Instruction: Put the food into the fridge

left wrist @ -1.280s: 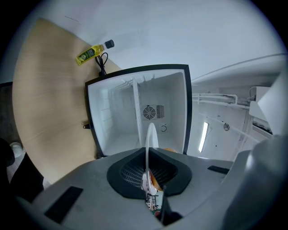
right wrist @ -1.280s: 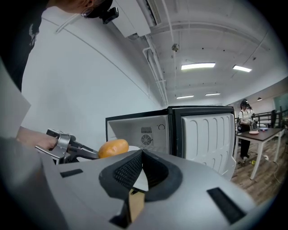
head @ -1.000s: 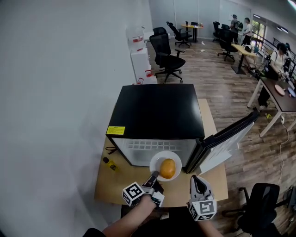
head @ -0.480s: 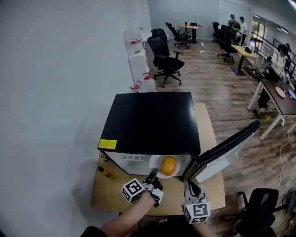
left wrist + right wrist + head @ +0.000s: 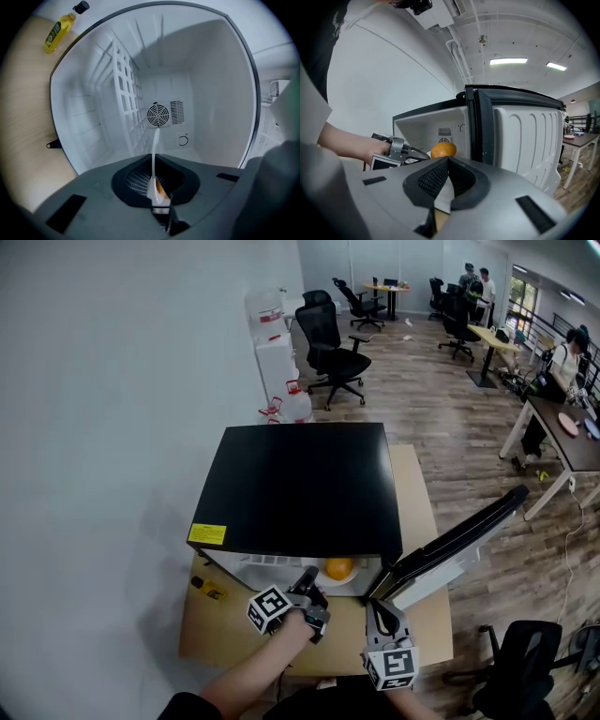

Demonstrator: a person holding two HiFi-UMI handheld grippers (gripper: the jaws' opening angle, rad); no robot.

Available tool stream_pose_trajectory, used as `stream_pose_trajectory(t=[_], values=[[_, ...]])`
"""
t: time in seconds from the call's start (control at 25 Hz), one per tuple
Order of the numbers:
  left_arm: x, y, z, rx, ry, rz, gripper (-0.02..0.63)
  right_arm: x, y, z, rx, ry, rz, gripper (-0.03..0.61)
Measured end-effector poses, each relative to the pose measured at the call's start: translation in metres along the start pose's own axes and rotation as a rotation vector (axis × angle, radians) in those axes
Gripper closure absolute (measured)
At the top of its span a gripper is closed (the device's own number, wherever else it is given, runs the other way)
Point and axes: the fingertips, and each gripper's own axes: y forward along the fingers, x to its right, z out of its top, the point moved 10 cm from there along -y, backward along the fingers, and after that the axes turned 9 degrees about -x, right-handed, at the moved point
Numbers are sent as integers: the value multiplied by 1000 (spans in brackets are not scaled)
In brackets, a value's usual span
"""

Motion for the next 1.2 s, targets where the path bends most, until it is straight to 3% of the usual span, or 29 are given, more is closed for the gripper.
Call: stream_pose_trajectory(t=[0.8, 1.2], values=[[1, 45, 14, 15, -61, 23, 592, -8, 14, -2, -12, 8, 19, 518], [7, 56, 18, -9, -29, 87, 592, -9, 9, -7, -18, 14, 9, 518]])
